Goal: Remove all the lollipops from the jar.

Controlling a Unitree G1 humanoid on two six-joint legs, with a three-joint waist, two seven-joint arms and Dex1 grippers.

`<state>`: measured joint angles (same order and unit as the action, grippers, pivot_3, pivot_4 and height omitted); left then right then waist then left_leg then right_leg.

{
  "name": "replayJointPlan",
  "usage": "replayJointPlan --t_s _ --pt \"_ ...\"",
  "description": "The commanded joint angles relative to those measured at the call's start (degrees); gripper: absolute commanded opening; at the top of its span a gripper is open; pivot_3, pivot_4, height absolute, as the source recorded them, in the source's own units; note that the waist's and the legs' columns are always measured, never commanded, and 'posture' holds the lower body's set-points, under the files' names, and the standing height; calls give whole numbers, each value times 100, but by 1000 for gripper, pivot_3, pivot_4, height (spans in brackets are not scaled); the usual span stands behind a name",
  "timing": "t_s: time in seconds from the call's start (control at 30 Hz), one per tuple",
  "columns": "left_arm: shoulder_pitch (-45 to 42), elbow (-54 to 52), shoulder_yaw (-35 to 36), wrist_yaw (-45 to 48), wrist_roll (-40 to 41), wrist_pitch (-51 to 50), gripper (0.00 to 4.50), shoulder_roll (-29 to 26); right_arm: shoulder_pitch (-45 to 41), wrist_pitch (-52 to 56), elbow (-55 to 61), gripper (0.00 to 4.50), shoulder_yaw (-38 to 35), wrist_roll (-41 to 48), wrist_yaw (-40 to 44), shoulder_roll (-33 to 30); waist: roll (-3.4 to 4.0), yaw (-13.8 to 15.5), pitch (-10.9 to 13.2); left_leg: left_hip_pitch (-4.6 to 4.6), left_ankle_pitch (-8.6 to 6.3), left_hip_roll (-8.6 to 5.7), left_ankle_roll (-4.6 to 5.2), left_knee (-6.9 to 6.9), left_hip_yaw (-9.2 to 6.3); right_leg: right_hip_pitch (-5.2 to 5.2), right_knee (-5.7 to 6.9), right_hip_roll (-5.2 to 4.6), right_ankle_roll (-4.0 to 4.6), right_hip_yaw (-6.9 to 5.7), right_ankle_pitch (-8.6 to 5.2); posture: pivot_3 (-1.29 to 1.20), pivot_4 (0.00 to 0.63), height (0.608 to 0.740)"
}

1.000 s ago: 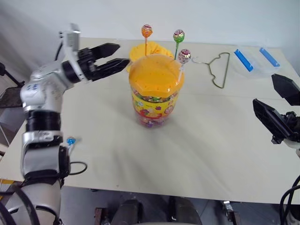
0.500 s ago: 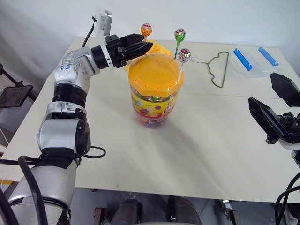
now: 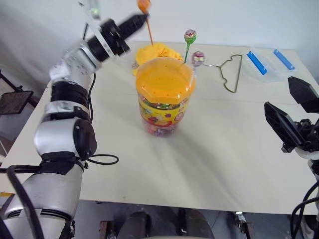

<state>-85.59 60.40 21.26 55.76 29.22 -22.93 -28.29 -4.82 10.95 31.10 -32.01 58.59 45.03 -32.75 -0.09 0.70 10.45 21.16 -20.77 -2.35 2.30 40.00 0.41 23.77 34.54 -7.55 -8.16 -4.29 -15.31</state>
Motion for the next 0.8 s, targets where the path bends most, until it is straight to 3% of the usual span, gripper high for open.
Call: replayJointPlan --t_s 0.03,0.17,0.23,0.33,0.43,0.57,0.8 --pt "481 -875 -433 6 -434 -608 14 -821 -163 -76 7 4500 188 73 405 -96 6 -69 -3 -5 -1 3 -3 -4 3 0 0 4 0 -2 0 0 150 740" --pt "1725 -2466 -881 68 -529 -1692 14 -1557 -157 -52 -67 4500 434 -138 997 -313 26 -84 -9 -25 -2 1 -5 -10 10 -1 17 2 3 -3 -2 0 150 740" --pt "3092 -3837 -861 272 -353 -2379 14 -2211 -217 -96 -234 4500 593 -220 1403 -390 17 -78 -4 -7 -2 2 -5 5 -4 1 15 1 4 -4 -2 0 150 740" --pt "5280 -5577 -79 31 -33 -3484 14 -2753 -292 -77 -574 4500 835 -325 2037 -520 14 -136 -2 -12 -10 4 -6 3 -13 1 13 -1 5 11 -2 0 150 740" --pt "6655 -6710 859 -345 351 -4574 14 -2653 -250 -91 -813 4500 1045 -493 2602 -641 9 -55 1 1 -16 6 -7 8 -49 -5 3 -7 15 27 -7 0 150 740" --pt "8108 -8015 1394 -618 644 -5445 14 -2490 -241 -123 -1042 4500 1254 -657 3144 -703 12 71 2 0 -20 4 -15 12 -90 -31 -8 -12 29 35 -15 0 150 740" --pt "8720 -8642 1363 -1339 615 -5649 14 -2030 -121 -321 -1188 4500 1434 -972 3826 -760 17 63 1 -6 -15 7 -37 9 -109 -34 -5 -13 42 45 -21 0 150 740"
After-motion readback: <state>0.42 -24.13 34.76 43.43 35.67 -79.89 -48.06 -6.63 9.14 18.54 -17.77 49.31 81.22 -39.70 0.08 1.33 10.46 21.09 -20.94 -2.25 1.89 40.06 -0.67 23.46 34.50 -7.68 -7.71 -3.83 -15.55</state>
